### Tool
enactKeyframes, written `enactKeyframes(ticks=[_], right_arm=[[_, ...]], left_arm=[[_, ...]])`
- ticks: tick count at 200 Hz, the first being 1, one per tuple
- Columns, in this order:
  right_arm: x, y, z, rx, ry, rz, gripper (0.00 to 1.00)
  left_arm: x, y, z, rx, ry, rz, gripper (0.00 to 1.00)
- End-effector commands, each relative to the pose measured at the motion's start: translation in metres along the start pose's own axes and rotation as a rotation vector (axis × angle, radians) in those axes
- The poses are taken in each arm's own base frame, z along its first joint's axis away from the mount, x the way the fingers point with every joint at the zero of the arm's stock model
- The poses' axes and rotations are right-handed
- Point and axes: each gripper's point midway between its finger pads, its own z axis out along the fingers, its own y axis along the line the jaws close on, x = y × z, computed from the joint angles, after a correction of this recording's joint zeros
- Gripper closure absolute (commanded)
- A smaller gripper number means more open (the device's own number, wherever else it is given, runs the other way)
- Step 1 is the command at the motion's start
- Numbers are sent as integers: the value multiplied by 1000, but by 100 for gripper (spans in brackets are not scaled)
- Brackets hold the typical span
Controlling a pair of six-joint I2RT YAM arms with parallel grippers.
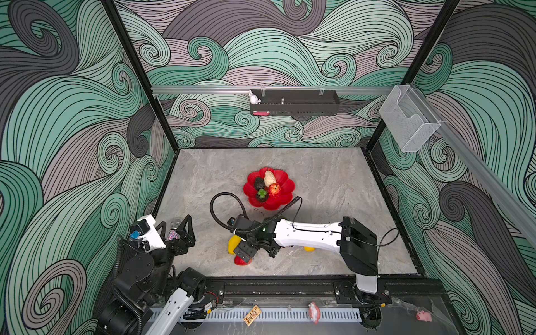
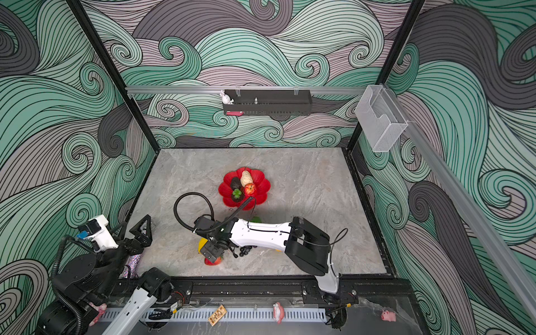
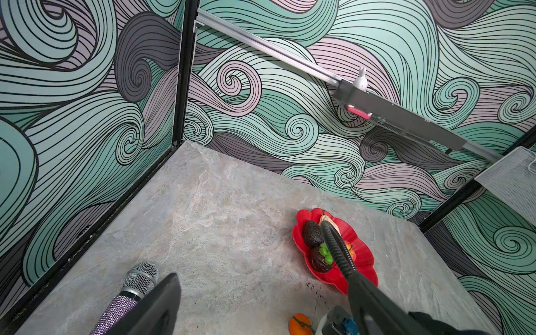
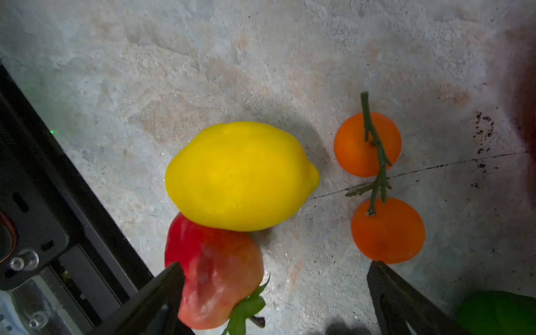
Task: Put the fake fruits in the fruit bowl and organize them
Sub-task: 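Move the right gripper onto the yellow lemon while the left arm draws back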
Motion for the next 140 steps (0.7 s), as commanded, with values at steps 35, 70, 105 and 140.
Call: enactKeyframes(ticks=[35,70,105,140], right_arm=[[-13,-9,13,81,34,-19,5],[-31,-9,19,70,25,-17,10],[-42,-8,29,46,35,-22,14],[-40,4,28,-33,51,-40,22]], left_arm=[[2,9,-3,-34,-9,3,8],[1,10,-4,-35,-15,-1,8],[1,10,-5,-36,-16,0,8],[1,10,-4,-41,-13,4,8]])
